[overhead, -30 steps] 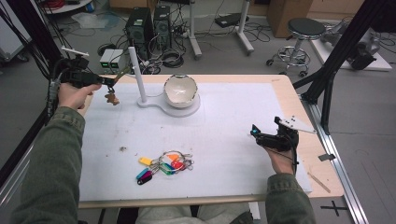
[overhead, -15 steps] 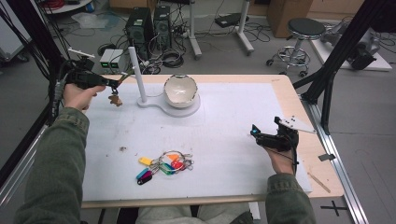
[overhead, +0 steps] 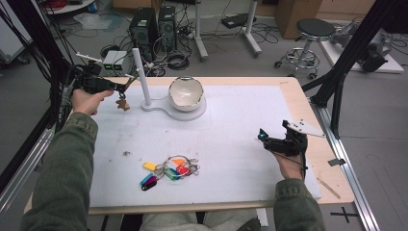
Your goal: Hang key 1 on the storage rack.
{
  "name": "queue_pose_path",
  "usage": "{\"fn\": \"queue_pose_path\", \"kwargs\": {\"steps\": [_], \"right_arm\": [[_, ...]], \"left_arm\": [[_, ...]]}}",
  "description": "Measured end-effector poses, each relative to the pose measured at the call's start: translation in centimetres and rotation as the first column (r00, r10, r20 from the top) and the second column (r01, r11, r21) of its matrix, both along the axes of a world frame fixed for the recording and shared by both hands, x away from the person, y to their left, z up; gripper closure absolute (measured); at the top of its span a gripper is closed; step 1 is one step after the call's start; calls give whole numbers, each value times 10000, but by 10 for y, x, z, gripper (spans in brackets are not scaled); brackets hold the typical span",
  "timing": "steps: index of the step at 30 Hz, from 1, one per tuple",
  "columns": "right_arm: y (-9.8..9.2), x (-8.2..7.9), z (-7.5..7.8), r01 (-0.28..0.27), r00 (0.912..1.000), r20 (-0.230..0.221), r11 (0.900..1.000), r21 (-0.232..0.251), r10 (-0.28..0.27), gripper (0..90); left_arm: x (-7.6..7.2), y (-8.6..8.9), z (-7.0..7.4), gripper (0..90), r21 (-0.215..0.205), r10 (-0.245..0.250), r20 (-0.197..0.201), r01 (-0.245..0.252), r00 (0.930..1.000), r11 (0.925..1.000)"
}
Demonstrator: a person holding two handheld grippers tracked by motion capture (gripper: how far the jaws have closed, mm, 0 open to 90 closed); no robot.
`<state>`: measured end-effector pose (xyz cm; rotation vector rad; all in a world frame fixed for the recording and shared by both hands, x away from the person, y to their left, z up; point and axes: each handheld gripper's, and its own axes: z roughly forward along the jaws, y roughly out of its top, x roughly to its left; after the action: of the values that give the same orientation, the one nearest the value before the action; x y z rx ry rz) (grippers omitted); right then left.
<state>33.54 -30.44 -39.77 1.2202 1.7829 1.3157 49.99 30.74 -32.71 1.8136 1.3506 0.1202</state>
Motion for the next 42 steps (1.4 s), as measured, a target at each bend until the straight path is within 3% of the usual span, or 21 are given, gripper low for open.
{"fn": "queue_pose_path", "kwargs": {"steps": [13,18,21,27,31,38,40,42], "right_arm": [[0,0,0,-26,10000,8,10000,28,26,6],[0,0,0,-34,10000,6,10000,25,34,6],[0,0,0,-24,10000,14,10000,15,24,6],[0,-1,0,-59,10000,36,10000,7,59,6],[0,-1,0,-49,10000,30,10000,12,49,6],[1,-1,1,-40,10000,28,10000,11,40,6],[1,-1,1,-43,10000,-3,10000,37,43,6],[1,-1,1,-54,10000,17,10000,53,54,6]], "left_arm": [[-3,-8,2,684,497,-72,254,59,9997,9987],[-5,-9,4,562,402,48,469,-67,9989,9992],[-7,-11,6,499,224,-69,557,57,9984,9997],[-13,-14,12,387,280,-379,880,356,9954,9990],[-20,-18,17,297,822,-350,1126,258,9930,9963],[-28,-19,20,169,642,-80,1275,-2,9918,9979],[-30,-19,18,82,719,35,1240,-125,9923,9973],[-32,-20,16,52,931,157,1251,-275,9920,9953]]}}
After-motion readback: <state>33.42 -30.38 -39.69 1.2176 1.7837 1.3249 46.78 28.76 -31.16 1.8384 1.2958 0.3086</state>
